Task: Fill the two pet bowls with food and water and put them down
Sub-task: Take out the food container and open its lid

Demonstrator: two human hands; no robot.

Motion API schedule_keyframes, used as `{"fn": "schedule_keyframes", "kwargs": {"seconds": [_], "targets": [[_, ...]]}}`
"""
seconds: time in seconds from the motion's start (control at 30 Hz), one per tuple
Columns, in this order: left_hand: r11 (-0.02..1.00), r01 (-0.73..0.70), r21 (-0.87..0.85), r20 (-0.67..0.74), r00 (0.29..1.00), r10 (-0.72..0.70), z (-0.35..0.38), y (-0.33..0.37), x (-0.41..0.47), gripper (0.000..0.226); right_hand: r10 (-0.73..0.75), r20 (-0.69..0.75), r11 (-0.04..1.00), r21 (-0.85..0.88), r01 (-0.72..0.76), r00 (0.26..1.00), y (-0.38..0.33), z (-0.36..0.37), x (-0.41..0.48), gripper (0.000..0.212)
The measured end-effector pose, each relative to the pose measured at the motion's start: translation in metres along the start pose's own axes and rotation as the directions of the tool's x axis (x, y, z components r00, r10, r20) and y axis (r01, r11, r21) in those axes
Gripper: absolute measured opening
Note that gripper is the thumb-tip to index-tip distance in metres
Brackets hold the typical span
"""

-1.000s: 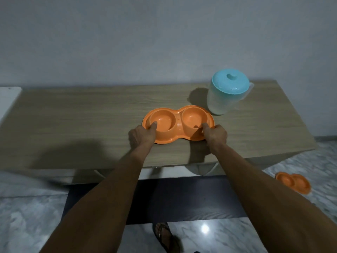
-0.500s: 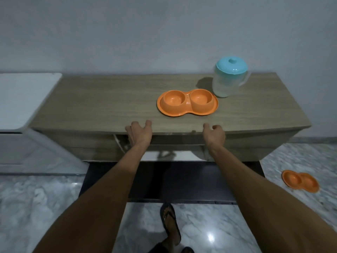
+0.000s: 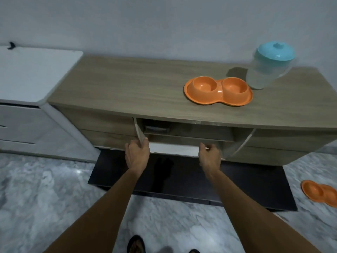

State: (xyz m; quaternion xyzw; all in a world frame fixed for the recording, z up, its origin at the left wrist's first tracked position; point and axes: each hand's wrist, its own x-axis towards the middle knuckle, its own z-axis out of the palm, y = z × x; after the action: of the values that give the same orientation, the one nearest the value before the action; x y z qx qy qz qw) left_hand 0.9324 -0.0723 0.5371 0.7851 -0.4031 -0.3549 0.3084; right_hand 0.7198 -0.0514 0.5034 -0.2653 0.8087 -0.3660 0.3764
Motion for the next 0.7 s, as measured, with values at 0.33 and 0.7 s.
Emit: {"fn": "schedule_keyframes", "kwargs": {"seconds": [0.33, 0.7], "targets": [[0.957, -0.225, -0.181, 0.018, 0.973, 0.232, 0.08, -0.066, 0.122, 0.049, -0.289, 0.004, 0.956, 0.057, 0.288, 0.957, 0.034, 0.132, 0.068, 0.024], [0.918, -0.249, -0.309, -0.108, 0.968, 0.227, 0.147, -0.065, 0.175, 0.04, -0.344, -0.003, 0.912, 0.239, 0.335, 0.939, 0.005, 0.2, 0.132, 0.036]]}}
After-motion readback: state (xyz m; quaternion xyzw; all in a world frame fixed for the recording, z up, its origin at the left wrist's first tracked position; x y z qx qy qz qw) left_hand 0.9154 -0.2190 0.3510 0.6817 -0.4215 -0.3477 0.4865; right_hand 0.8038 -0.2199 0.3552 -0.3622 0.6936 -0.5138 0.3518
